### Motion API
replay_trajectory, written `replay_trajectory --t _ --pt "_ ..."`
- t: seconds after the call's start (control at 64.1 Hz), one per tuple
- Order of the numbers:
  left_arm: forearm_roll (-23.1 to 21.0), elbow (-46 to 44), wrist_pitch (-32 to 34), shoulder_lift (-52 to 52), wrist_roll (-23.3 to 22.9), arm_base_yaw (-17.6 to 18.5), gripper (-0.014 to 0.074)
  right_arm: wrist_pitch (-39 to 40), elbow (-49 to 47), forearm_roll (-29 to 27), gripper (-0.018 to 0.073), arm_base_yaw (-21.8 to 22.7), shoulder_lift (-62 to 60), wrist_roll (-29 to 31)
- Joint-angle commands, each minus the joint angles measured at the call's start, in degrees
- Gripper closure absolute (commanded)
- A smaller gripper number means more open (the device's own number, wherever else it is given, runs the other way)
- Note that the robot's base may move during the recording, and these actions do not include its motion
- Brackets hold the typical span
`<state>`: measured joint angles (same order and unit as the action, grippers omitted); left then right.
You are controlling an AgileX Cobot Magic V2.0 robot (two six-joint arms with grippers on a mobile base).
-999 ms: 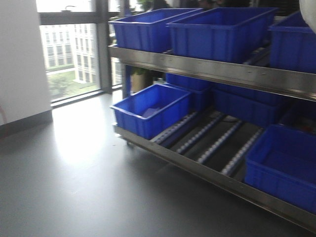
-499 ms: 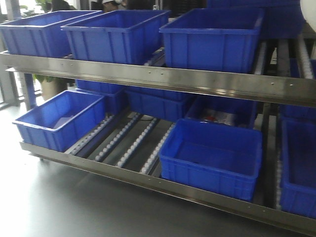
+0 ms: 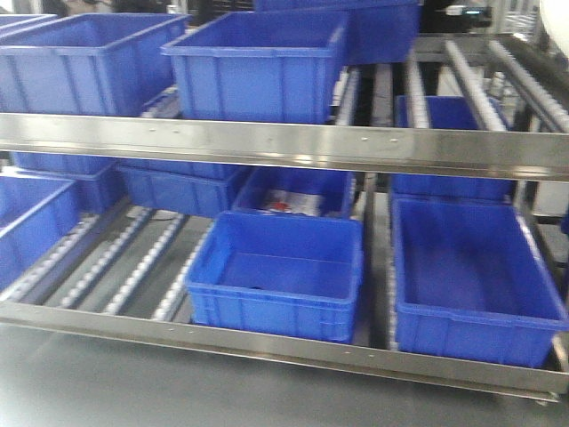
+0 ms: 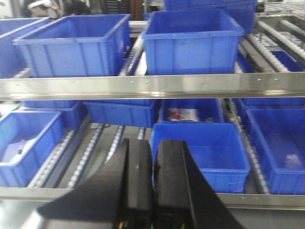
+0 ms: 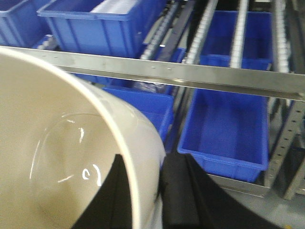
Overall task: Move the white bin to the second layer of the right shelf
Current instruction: 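Approach the roller shelf rack, raising the white bin toward the second layer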
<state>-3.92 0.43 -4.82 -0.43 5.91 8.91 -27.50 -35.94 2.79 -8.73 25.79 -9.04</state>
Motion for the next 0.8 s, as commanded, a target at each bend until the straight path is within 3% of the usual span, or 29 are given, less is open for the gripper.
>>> replay_trajectory --t 0.0,0.78 --pt "-0.31 2.11 4.82 -0.80 -0.20 0.21 0.0512 6.17 -1.66 0.10 0.0503 0.29 0.28 -0.05" --pt "-0.31 2.11 4.82 -0.80 -0.20 0.21 0.0512 6.17 -1.66 0.10 0.0503 0.29 0.21 -0.05"
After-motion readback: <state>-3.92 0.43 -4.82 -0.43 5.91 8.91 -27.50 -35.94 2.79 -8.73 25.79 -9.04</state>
